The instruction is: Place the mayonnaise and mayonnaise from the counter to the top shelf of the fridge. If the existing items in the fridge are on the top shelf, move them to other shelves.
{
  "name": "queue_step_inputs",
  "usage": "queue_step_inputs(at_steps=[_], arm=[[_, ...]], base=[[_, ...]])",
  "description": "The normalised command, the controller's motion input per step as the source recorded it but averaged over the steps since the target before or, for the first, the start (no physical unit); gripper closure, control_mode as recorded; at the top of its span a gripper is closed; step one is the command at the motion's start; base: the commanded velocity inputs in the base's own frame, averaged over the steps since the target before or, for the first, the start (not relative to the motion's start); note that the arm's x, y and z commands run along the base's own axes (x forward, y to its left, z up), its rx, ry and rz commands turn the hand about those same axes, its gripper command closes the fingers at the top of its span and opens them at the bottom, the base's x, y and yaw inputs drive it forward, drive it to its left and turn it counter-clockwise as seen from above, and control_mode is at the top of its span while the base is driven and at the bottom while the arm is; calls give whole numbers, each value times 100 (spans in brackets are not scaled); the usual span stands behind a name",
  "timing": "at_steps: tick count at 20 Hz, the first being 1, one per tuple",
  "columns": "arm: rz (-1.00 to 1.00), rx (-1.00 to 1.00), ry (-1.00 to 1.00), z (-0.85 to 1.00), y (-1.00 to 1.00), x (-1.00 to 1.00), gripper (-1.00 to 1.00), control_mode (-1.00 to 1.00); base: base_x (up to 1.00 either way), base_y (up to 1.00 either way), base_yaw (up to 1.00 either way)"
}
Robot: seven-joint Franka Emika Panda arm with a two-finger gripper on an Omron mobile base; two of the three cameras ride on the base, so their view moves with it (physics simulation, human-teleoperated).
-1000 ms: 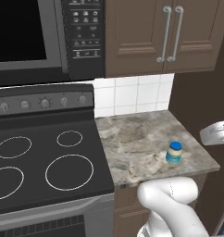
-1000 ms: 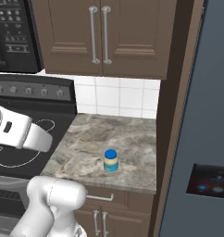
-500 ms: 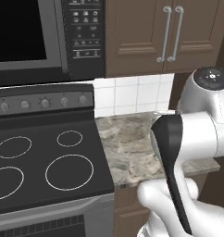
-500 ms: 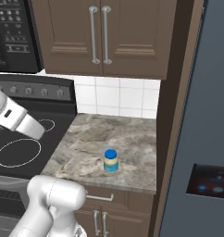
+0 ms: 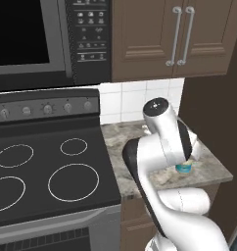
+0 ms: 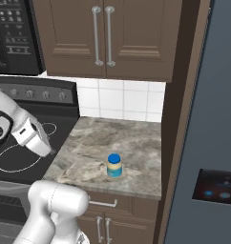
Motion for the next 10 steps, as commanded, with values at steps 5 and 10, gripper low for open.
queue_step_inputs(at_steps=[5,10], arm=[[-39,0,-4,-70,-2,54,-100,-100],[-32,-2,-6,-47,-23,44,-100,-100]], base=[[0,0,0],[0,0,0]])
